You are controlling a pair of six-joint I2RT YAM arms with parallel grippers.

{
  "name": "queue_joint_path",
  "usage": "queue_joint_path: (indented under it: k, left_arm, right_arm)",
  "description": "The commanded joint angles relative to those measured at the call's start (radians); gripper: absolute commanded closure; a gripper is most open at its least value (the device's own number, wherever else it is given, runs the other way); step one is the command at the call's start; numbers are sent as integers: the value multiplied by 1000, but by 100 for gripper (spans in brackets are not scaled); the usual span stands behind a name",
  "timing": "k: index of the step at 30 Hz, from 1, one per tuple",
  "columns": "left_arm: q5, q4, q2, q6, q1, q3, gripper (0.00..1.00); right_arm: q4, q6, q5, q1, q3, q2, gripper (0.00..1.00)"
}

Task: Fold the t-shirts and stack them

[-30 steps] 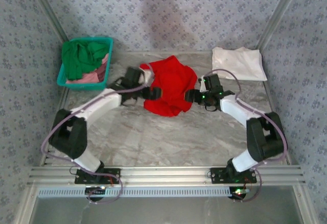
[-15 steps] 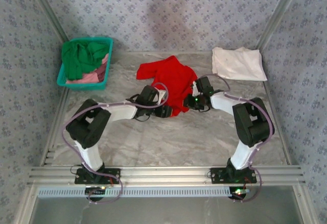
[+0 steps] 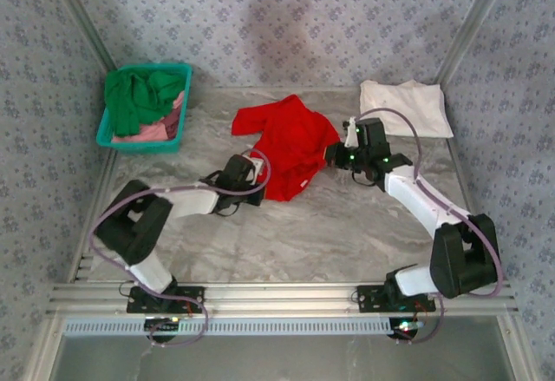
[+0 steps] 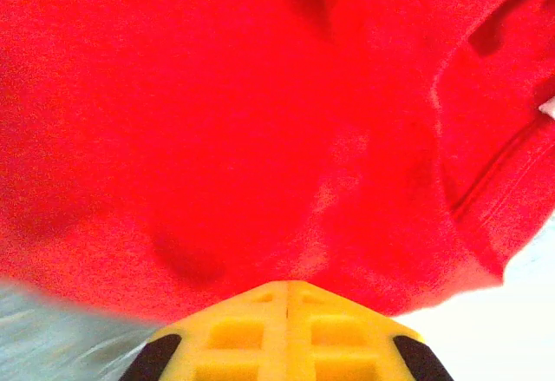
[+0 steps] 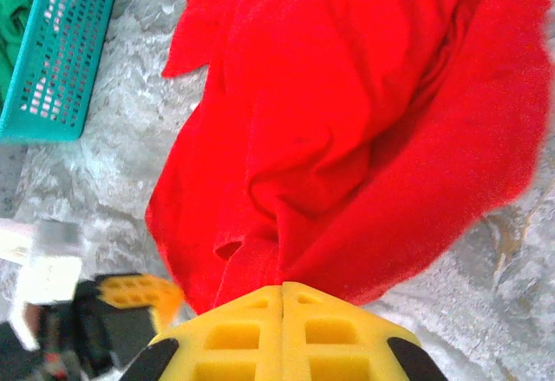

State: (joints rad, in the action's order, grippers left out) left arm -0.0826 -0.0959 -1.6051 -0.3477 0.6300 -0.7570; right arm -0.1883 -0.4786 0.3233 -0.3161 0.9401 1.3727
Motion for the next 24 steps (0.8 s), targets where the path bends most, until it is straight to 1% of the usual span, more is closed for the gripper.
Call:
queue_joint_path:
  k: [1, 2, 4, 6, 7, 8, 9, 10, 11, 12, 14, 16, 17, 19, 20, 22, 24]
  left_arm:
    - [98, 65, 158, 68, -47, 12, 100]
    - [94, 92, 196, 92, -57, 5, 100]
    - [122, 152, 271, 127, -63, -18, 100]
    - [114, 179, 340, 165, -67, -38, 100]
    - [85, 184, 367, 181, -67, -46, 100]
    - [31, 183, 387, 202, -64, -54, 99]
    - [-17, 170, 395, 219, -59, -52, 82]
    - [-59, 135, 395, 242, -42, -37, 48]
    - [-84, 98, 387, 268, -17, -15, 25]
    - [-102, 65, 366, 303, 26, 3, 15]
    - [-80, 6, 298, 374, 141, 19, 9]
    - [-22, -89, 209, 391, 229, 19, 2]
    - [-8, -120, 162, 393, 261, -6, 2]
    - [56, -176, 81, 415, 314, -61, 2]
    - [78, -200, 46, 448, 335, -92, 2]
    - [122, -243, -9, 501, 356, -149, 2]
    - [163, -283, -58, 533, 356, -204, 2]
  right_arm:
    - [-38, 15, 15, -13, -28, -53, 100]
    - [-35, 19, 8, -19, -25, -70, 100]
    - [-41, 34, -16, -33, -1, -107, 100]
    - [-56, 60, -41, -46, 26, -144, 100]
    - [-61, 72, -63, -52, 38, -166, 100]
    - [-58, 79, -75, -56, 47, -187, 100]
    - [-48, 85, -81, -60, 50, -203, 100]
    - [-38, 85, -92, -63, 50, -218, 100]
    - [-35, 85, -98, -64, 50, -222, 100]
    - [-26, 81, -103, -66, 49, -223, 100]
    - [-8, 67, -102, -73, 42, -207, 100]
    - [4, 50, -95, -84, 42, -184, 100]
    - [12, 42, -93, -93, 44, -173, 100]
    - [17, 37, -93, -114, 51, -158, 100]
    - [16, 36, -98, -125, 54, -154, 100]
    - [12, 28, -108, -138, 56, -154, 100]
    - [8, 25, -113, -150, 50, -161, 100]
